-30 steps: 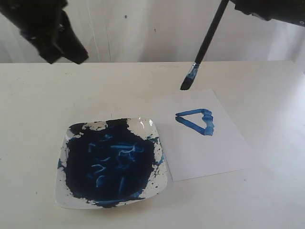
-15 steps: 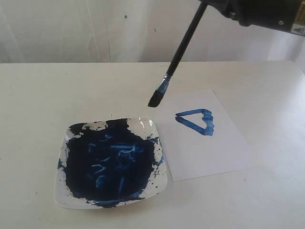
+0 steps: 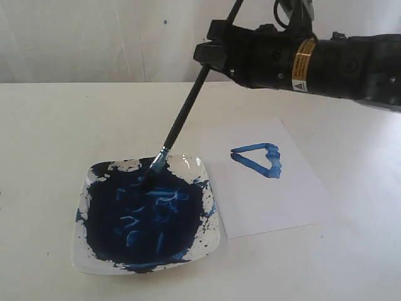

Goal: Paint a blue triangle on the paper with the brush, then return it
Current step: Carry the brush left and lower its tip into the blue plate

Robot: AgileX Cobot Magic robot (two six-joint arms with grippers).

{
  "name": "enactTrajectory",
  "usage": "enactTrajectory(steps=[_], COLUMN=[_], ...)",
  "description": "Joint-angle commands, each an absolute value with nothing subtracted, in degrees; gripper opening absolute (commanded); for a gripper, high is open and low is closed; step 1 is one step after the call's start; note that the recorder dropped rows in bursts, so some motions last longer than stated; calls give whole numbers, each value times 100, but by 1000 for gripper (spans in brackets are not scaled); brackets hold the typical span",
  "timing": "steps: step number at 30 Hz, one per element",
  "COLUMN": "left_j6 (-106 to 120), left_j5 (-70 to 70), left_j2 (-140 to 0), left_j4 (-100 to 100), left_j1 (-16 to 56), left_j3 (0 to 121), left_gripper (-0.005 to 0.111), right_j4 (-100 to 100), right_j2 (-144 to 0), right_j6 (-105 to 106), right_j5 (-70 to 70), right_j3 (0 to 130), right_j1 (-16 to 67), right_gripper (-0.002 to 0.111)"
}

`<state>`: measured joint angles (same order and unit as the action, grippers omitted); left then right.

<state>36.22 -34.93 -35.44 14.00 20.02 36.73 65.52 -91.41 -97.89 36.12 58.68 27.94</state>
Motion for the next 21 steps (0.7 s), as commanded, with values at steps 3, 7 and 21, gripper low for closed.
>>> enactTrajectory(steps=[3,7,21], left_j6=[3551,3551,3563], left_j5=[-2622,-2523,-2488], left_j2=[-3479,-3479,-3479], left_j4=[1963,2054,2054], left_j1=[2007,2007,2007], left_j3=[3126,3113,3113], left_gripper=[0,0,0], right_j4=[5808,5129,5092], right_j2=[-9476,-9950,-11315], right_j6=[-10005,-10219,-10872], right_j5=[3602,3436,4395], right_j3=[5864,5864,5875], right_j1=[2797,2797,2797], right_gripper=[0,0,0])
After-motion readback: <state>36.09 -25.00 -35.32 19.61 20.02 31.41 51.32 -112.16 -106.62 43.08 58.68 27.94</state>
